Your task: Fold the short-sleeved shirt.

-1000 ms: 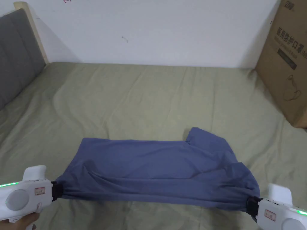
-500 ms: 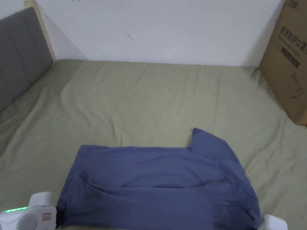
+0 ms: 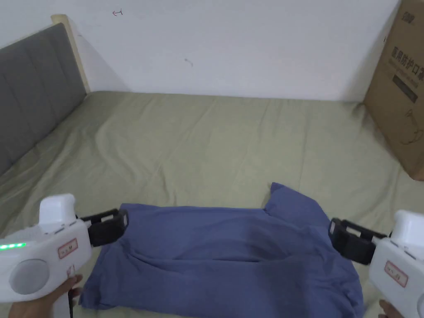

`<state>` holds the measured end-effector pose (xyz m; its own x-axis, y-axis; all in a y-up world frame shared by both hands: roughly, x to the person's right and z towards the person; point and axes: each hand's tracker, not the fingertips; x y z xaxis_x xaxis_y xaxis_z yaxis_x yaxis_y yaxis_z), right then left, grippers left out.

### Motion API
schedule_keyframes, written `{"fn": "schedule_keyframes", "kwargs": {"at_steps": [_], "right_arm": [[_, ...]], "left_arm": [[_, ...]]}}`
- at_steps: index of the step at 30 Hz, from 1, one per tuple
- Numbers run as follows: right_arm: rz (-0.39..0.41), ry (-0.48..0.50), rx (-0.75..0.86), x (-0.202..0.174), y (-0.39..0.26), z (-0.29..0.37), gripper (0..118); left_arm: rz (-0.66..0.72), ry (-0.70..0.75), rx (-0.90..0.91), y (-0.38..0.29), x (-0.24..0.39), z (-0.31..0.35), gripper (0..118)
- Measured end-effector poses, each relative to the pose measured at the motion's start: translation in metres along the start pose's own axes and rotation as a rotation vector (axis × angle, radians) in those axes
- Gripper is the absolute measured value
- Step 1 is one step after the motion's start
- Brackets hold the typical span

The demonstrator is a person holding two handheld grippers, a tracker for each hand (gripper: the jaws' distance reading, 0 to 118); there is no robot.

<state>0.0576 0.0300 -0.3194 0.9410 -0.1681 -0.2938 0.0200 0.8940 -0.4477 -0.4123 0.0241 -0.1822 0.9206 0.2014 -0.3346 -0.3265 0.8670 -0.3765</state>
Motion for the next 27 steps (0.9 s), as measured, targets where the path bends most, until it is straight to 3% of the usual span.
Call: {"fn": "schedule_keyframes", "kwargs": {"at_steps": [7,9,10,11,12,13,14,17,27], "right_arm": [[0.133,-0.027,0.240,-0.043,0.037,0.025,111],[0.180,-0.056,0.273,-0.048,0.036,0.023,107],[0.200,-0.064,0.293,-0.052,0.035,0.025,96],[0.216,-0.067,0.313,-0.056,0.034,0.027,77],[0.218,-0.070,0.318,-0.059,0.033,0.028,51],[0.225,-0.073,0.318,-0.060,0.031,0.026,12],[0.231,-0.071,0.316,-0.062,0.031,0.025,0],[0.220,-0.048,0.307,-0.060,0.028,0.021,0],[0.204,-0.063,0.255,-0.055,0.030,-0.015,0]], "left_arm": [[-0.072,0.020,0.230,0.037,0.036,0.025,106],[-0.070,0.029,0.301,0.035,0.047,0.028,103],[-0.077,0.020,0.326,0.033,0.049,0.029,91],[-0.078,0.009,0.349,0.031,0.051,0.030,72],[-0.086,-0.007,0.358,0.028,0.054,0.031,44],[-0.089,-0.010,0.359,0.027,0.057,0.030,4],[-0.094,-0.014,0.353,0.025,0.059,0.028,0],[-0.096,-0.099,0.290,0.025,0.064,0.021,0],[-0.119,-0.015,0.055,0.037,0.048,-0.054,0]]}}
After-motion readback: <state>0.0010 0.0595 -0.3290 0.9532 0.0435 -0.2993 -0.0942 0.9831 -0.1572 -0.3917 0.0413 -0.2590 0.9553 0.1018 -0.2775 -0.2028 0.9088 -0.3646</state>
